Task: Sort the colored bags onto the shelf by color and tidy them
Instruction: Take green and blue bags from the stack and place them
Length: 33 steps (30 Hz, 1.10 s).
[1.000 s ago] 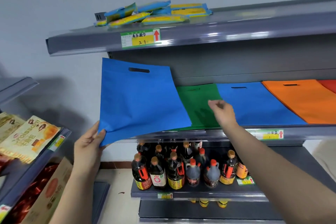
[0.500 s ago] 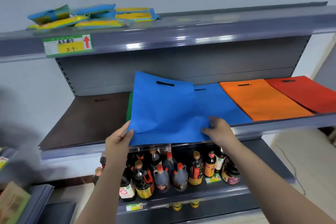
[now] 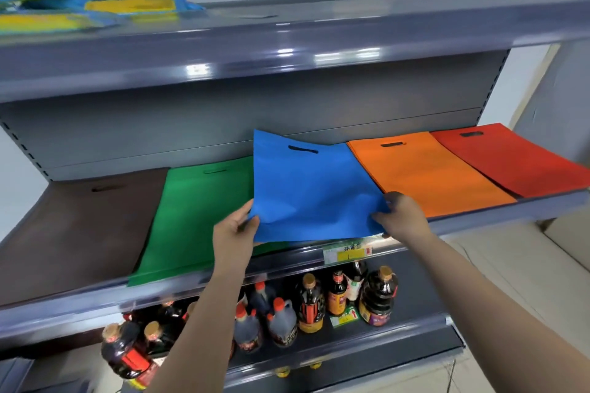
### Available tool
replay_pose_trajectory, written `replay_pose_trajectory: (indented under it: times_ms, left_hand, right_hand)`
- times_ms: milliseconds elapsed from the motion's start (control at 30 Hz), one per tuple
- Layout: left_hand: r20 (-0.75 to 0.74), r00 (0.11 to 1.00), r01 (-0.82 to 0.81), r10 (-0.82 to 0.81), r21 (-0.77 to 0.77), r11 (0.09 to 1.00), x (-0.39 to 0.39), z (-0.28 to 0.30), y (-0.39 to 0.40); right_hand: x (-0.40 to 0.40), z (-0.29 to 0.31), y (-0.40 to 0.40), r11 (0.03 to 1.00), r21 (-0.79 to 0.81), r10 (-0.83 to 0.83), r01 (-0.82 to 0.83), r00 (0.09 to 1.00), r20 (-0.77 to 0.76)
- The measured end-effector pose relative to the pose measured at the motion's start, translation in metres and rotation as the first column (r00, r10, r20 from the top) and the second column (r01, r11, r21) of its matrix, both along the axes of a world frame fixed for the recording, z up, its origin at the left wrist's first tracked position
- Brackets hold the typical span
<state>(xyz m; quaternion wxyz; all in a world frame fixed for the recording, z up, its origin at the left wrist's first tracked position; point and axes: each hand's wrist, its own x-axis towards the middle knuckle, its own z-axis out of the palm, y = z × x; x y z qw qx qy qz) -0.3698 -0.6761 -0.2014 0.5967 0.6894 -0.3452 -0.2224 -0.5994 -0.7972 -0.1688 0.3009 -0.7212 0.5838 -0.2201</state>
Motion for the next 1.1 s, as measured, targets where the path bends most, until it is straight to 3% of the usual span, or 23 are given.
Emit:
replay_pose_trajectory:
  times_ms: [200, 333, 433, 567, 700, 900, 1100]
  left_hand:
    - [-0.091, 0.986, 0.156, -0.137, 0.241, 0.958, 0.002, 0.003, -0.039]
    - [0.094, 0.979, 0.125, -0.178, 0.410, 0.903, 0.009, 0.006, -0.054]
    - [0.207, 0.958, 0.093, -0.200, 0.435, 0.896, 0.006, 0.007, -0.058]
    - [0.311, 0.931, 0.016, -0.193, 0.491, 0.871, -0.003, 0.011, -0.059]
    - [0.438, 0.880, -0.108, -0.184, 0.561, 0.821, -0.016, 0.018, -0.052]
    - [0.661, 0.746, -0.390, -0.082, 0.534, 0.750, -0.013, 0.037, -0.009]
    - [0.880, 0.474, -0.718, 0.032, 0.365, 0.593, 0.014, 0.073, 0.079]
  right_hand:
    - [-0.008, -0.001, -0.042, 0.999, 0.009, 0.034, -0.033, 0.963, -0.268]
    - [-0.008, 0.004, -0.059, 0.994, -0.007, 0.091, -0.106, 0.878, -0.470]
    - [-0.004, 0.005, -0.067, 0.984, 0.006, 0.146, -0.178, 0.789, -0.597]
    - [-0.003, 0.000, -0.073, 0.980, 0.049, 0.177, -0.195, 0.722, -0.668]
    - [0.003, 0.008, -0.077, 0.955, -0.052, 0.166, -0.292, 0.670, -0.724]
    - [0.054, 0.040, -0.067, 0.715, -0.307, 0.339, -0.627, 0.696, -0.632]
    - [0.140, 0.076, -0.004, 0.338, -0.430, 0.656, -0.837, 0.537, -0.530]
